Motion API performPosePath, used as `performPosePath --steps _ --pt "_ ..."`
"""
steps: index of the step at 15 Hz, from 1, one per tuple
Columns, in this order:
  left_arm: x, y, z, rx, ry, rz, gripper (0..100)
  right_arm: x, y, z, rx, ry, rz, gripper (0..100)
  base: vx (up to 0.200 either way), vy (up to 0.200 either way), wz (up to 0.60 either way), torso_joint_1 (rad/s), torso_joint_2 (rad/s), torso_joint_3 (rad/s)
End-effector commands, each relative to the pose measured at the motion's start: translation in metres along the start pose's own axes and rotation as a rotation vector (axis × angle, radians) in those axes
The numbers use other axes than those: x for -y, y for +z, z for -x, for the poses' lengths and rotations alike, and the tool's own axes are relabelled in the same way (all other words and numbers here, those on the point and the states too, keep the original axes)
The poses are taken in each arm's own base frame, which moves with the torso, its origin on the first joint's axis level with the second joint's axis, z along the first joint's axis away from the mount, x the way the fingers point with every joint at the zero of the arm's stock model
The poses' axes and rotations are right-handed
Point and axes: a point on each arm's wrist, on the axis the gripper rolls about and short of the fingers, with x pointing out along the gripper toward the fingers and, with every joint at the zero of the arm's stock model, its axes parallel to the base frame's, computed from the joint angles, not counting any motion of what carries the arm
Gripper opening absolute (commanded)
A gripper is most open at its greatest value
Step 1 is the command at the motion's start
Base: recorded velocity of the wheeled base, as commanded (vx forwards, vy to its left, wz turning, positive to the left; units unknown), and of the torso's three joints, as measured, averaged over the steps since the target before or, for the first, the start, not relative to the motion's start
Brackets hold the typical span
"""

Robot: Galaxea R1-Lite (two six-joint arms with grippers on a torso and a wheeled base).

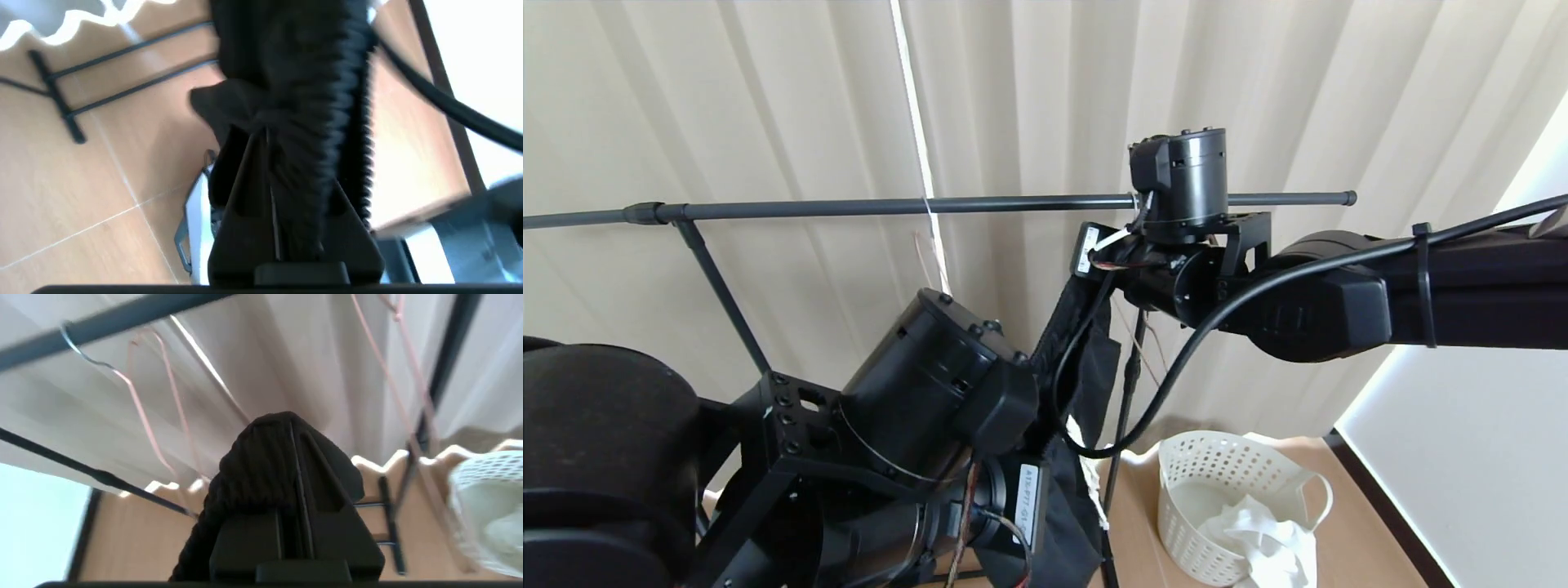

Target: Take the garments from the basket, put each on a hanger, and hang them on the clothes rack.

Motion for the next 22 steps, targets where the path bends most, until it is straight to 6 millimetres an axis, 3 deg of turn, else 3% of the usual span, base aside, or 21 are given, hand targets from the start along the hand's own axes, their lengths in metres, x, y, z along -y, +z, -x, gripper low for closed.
performPosePath --steps 1,4,5,10,13,17,22 --pt "-0.017 0.01 -0.005 0.023 0.064 0.052 0 0.018 0.016 0.032 0.017 -0.009 0.079 0 0.0 0.0 0.0 0.0 0.0 0.0" --pt "-0.035 0.019 -0.019 0.022 0.138 0.102 0 0.021 0.013 0.046 0.011 -0.001 0.137 0 0.0 0.0 0.0 0.0 0.0 0.0" --pt "-0.04 0.02 -0.023 0.022 0.168 0.113 100 0.022 0.01 0.046 0.006 -0.005 0.154 0 0.0 0.0 0.0 0.0 0.0 0.0" --pt "-0.049 0.022 -0.012 0.052 0.179 0.133 100 0.022 0.009 0.044 0.018 -0.025 0.163 0 0.0 0.0 0.0 0.0 0.0 0.0" --pt "-0.068 0.035 -0.016 0.074 0.235 0.191 100 0.021 0.002 0.054 -0.003 -0.012 0.214 0 0.0 0.0 0.0 0.0 0.0 0.0" --pt "-0.091 0.068 -0.049 0.124 0.335 0.228 100 0.022 -0.013 0.076 -0.041 0.032 0.335 0 0.0 0.0 0.0 0.0 0.0 0.0" --pt "-0.085 0.106 -0.102 0.181 0.399 0.241 100 0.032 -0.039 0.079 -0.035 0.051 0.525 0 0.0 0.0 0.0 0.0 0.0 0.0"
